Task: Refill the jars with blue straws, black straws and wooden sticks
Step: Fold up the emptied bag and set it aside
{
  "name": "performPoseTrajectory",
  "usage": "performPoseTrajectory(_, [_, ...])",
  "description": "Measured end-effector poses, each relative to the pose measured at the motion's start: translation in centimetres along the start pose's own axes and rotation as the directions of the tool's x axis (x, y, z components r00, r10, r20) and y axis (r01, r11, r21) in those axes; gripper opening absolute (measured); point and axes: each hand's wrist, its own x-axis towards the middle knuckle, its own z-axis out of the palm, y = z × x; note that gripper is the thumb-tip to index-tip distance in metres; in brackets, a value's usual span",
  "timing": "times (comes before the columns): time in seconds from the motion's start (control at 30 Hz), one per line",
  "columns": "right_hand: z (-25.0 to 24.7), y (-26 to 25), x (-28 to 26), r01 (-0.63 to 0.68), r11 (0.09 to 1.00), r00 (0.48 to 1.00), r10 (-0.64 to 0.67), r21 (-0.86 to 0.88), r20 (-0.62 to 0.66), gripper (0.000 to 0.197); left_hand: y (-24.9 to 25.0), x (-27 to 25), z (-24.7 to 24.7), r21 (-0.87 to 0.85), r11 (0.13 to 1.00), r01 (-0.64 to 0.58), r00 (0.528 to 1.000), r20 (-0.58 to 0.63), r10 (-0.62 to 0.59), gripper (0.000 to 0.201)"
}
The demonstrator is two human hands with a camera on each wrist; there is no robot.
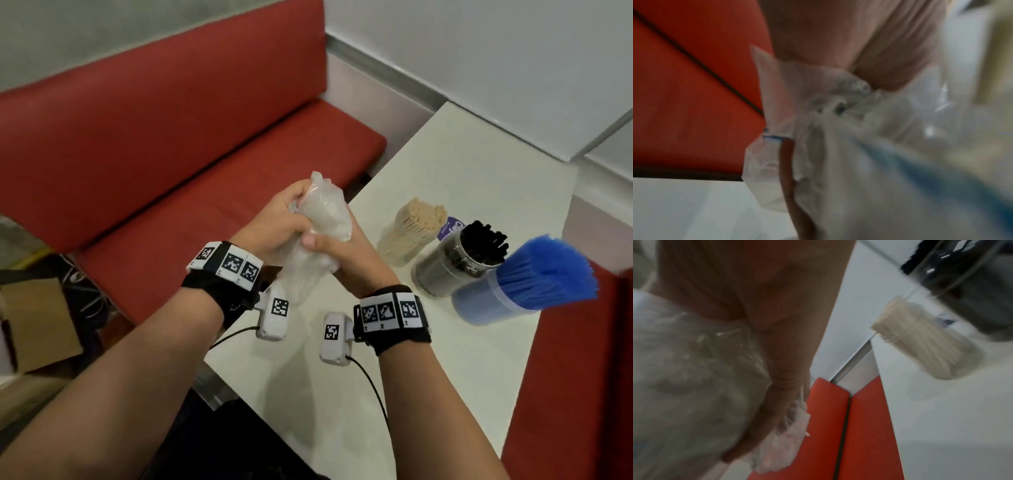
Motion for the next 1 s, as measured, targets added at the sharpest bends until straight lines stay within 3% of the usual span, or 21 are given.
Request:
performPoseTrajectory(0.1, [1.5, 0.8, 3.4, -0.079, 0.995, 0.996, 0.081, -0.065, 0.026, 0.068, 0.0, -0.6, -3.9, -0.174, 0.982, 0.067, 0.997, -0.013, -0.07, 0.06])
performPoseTrajectory(0.27, [4.4, 2.7, 9.8, -0.092, 0.969, 0.987, 0.119, -0.229, 0.106, 0.057, -0.4, -1.3, -10.4, -0.101, 0.99, 0.094, 0.988, -0.113, -0.105, 0.055])
performPoseTrajectory(0.37, [5.9, 4.6, 13.1, -0.146, 0.933, 0.989, 0.141, -0.329, -0.04, 0.063, -1.4, -1.7, -14.7, -0.214, 0.969, 0.126, 0.982, -0.108, -0.152, 0.085])
performPoseTrajectory(0.43, [6.9, 6.2, 15.1, -0.173, 0.915, 0.984, 0.173, -0.364, -0.035, 0.055, -2.6, -1.9, -17.1, -0.285, 0.939, 0.192, 0.976, -0.041, -0.212, 0.105])
performPoseTrajectory(0.53, [7.9, 8.6, 17.8, -0.221, 0.912, 0.969, 0.244, -0.345, 0.025, 0.045, -4.9, -1.7, -20.3, -0.387, 0.878, 0.282, 0.956, 0.033, -0.293, 0.11])
performPoseTrajectory(0.6, [8.0, 10.0, 19.2, -0.247, 0.917, 0.95, 0.293, -0.313, 0.111, 0.043, -6.7, -1.5, -22.0, -0.447, 0.832, 0.329, 0.943, 0.105, -0.316, 0.107])
performPoseTrajectory(0.67, [7.5, 11.4, 20.3, -0.263, 0.926, 0.923, 0.323, -0.27, 0.207, 0.04, -8.6, -1.0, -23.5, -0.465, 0.817, 0.34, 0.94, 0.144, -0.309, 0.091])
performPoseTrajectory(0.77, [6.4, 13.6, 22.0, -0.294, 0.92, 0.877, 0.367, -0.258, 0.31, 0.032, -11.4, -0.3, -25.2, -0.474, 0.82, 0.32, 0.945, 0.107, -0.308, 0.065])
performPoseTrajectory(0.83, [5.4, 15.4, 23.0, -0.269, 0.848, 0.87, 0.417, -0.456, 0.263, 0.03, -13.2, -0.1, -26.0, -0.472, 0.822, 0.318, 0.938, 0.033, -0.344, 0.059])
performPoseTrajectory(0.9, [3.8, 17.5, 23.7, -0.211, 0.68, 0.85, 0.482, -0.702, 0.212, 0.042, -15.3, 0.0, -26.3, -0.48, 0.805, 0.349, 0.904, -0.054, -0.424, 0.058])
performPoseTrajectory(0.93, [2.9, 18.4, 24.0, -0.195, 0.584, 0.808, 0.551, -0.788, 0.209, 0.053, -16.4, 0.1, -26.2, -0.458, 0.811, 0.365, 0.885, -0.101, -0.455, 0.057])
performPoseTrajectory(1.0, [1.1, 19.6, 24.5, -0.185, 0.418, 0.689, 0.701, -0.889, 0.186, 0.068, -18.5, 0.5, -25.9, -0.258, 0.877, 0.405, 0.851, -0.245, -0.465, 0.049])
